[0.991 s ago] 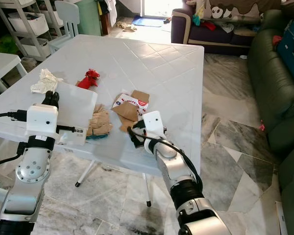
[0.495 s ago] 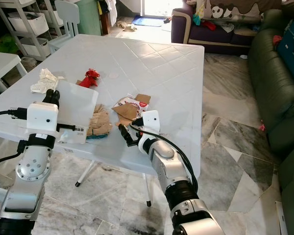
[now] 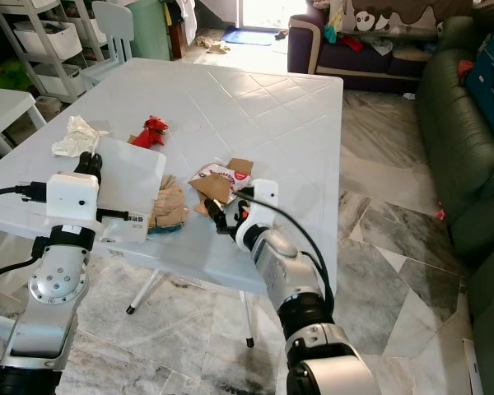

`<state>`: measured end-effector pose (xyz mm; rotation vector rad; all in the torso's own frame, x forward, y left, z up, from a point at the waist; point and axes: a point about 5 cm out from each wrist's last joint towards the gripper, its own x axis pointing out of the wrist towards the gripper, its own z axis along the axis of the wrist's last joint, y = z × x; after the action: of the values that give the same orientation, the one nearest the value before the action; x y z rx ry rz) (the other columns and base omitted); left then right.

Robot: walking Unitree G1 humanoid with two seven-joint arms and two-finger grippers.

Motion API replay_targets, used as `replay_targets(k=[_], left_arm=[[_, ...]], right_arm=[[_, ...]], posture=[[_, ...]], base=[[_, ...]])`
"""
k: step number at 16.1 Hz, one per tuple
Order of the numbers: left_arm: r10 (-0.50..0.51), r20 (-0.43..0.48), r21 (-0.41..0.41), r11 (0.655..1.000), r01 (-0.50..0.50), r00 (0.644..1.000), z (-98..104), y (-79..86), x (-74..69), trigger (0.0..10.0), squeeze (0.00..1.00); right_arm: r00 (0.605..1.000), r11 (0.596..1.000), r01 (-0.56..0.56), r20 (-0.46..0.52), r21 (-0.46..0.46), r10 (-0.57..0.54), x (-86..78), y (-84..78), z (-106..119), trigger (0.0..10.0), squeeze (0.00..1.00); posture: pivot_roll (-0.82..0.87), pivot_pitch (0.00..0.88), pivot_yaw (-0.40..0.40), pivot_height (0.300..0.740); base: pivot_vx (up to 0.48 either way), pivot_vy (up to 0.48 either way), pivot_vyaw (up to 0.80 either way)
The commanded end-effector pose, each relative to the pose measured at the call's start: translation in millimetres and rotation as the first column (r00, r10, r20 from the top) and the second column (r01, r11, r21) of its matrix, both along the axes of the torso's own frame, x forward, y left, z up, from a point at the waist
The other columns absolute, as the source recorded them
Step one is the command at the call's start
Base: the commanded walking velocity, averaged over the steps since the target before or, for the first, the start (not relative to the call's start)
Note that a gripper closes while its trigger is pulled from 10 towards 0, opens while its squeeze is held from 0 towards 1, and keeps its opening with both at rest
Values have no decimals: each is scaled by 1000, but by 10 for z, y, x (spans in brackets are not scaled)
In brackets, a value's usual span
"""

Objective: Picking trash to rubbish bin

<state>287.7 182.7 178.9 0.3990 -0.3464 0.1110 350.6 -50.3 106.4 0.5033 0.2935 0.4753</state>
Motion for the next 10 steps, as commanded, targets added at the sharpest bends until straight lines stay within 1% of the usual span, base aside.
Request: replay_targets(k=[1,3,5,8,10], left_arm=[[10,5,-9,1000,-10,1000,37,33,1,0,0],[12,-1,-21,1000,-12,1000,31,35,9,0,0],[12,-3,-24,1000,-12,1000,31,31,12,0,0],[6,-6,-31,1000,-6,1000,25,17,15,0,0],[2,-7,-34,999,-3,1000,27,11,20,0,0]], right_arm=[[995,996,-14,-99,84,23,-49,141,-66,10000,0],[989,991,-27,-140,128,45,-71,143,-101,10000,0],[987,987,-54,-142,153,76,-97,192,-90,10000,0],[984,973,-115,-109,201,139,-119,318,20,10000,0],[981,962,-144,-94,232,169,-122,368,91,10000,0]], posture=[[65,66,-14,740],[65,66,-14,740],[66,65,-14,740],[66,64,-12,740],[66,63,-12,740]], base=[[0,0,0],[0,0,0],[0,0,0],[0,0,0],[0,0,0]])
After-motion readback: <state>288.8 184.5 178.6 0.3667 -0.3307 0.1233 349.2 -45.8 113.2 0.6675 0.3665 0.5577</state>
